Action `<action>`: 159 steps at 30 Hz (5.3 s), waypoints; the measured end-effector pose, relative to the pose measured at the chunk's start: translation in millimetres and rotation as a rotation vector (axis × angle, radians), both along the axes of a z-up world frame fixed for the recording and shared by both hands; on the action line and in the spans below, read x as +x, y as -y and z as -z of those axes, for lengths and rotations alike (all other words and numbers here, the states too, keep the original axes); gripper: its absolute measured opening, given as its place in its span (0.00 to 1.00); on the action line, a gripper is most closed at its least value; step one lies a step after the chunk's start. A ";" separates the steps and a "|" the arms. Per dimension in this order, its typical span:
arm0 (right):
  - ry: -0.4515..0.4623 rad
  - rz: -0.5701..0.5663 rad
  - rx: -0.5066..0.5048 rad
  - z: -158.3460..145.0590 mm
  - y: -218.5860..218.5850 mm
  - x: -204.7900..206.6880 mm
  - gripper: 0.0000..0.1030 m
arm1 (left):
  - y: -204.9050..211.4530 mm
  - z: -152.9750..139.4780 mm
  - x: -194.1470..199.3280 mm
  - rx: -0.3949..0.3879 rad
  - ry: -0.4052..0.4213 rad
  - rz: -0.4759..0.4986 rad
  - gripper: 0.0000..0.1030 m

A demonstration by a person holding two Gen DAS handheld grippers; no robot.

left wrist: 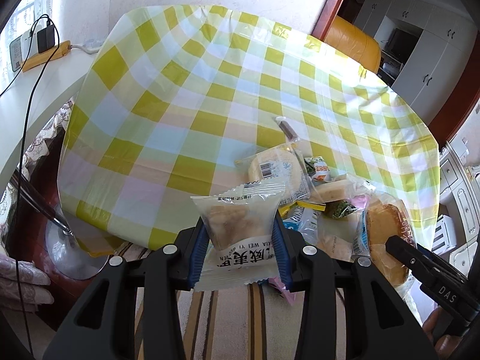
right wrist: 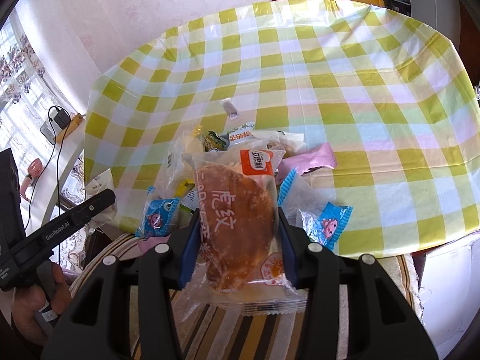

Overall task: Organize snacks
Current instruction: 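Carry both snacks into the white box and open both grippers, then move both tools back over the snack pile, then grasp the blue-edged clear snack bag with the left gripper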

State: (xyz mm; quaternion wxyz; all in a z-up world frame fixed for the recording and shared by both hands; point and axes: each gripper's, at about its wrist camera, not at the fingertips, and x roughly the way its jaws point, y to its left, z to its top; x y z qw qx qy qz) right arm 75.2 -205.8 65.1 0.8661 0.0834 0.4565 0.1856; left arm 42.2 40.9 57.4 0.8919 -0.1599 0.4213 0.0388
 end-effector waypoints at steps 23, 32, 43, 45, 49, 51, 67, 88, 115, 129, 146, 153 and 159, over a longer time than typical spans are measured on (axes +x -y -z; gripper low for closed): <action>-0.032 0.453 -0.037 14.9 225.9 -35.6 0.45 | 239.8 -18.6 29.9 -0.022 -0.018 0.612 0.38; -0.155 0.581 -0.110 79.0 286.1 -52.0 0.45 | 361.6 25.1 34.7 0.013 -0.185 0.879 0.38; -0.267 0.660 -0.124 129.6 320.7 -60.7 0.46 | 438.1 80.3 31.9 0.097 -0.379 1.038 0.39; -0.281 0.665 -0.120 135.7 322.9 -61.0 0.46 | 444.5 84.2 31.3 0.111 -0.389 1.059 0.39; -0.293 0.664 -0.114 142.5 324.8 -60.0 0.46 | 452.2 95.6 33.2 0.124 -0.413 1.069 0.39; -0.291 0.670 -0.112 143.9 325.7 -60.6 0.46 | 453.6 99.3 35.6 0.117 -0.427 1.062 0.39; -0.240 0.719 -0.130 106.0 321.5 -55.8 0.74 | 418.9 63.8 42.7 0.056 -0.280 0.934 0.76; -0.109 0.410 -0.113 39.2 176.4 -5.5 0.75 | 215.0 4.1 46.2 0.060 -0.039 0.507 0.84; -0.137 0.007 -0.293 58.0 25.5 27.2 0.83 | -4.9 47.2 22.2 -0.035 -0.181 0.161 0.88; -0.143 -0.097 -0.429 76.1 -0.7 54.4 0.83 | 4.7 72.2 54.9 -0.054 -0.274 0.234 0.92; -0.174 -0.064 -0.296 79.2 15.8 62.2 0.70 | 9.1 69.3 57.3 -0.082 -0.237 0.274 0.56; -0.167 -0.040 -0.251 74.3 26.3 57.0 0.62 | 7.3 63.0 50.5 -0.078 -0.211 0.250 0.48; -0.146 -0.023 -0.226 67.5 33.4 52.2 0.58 | 6.8 58.9 45.9 -0.065 -0.198 0.234 0.47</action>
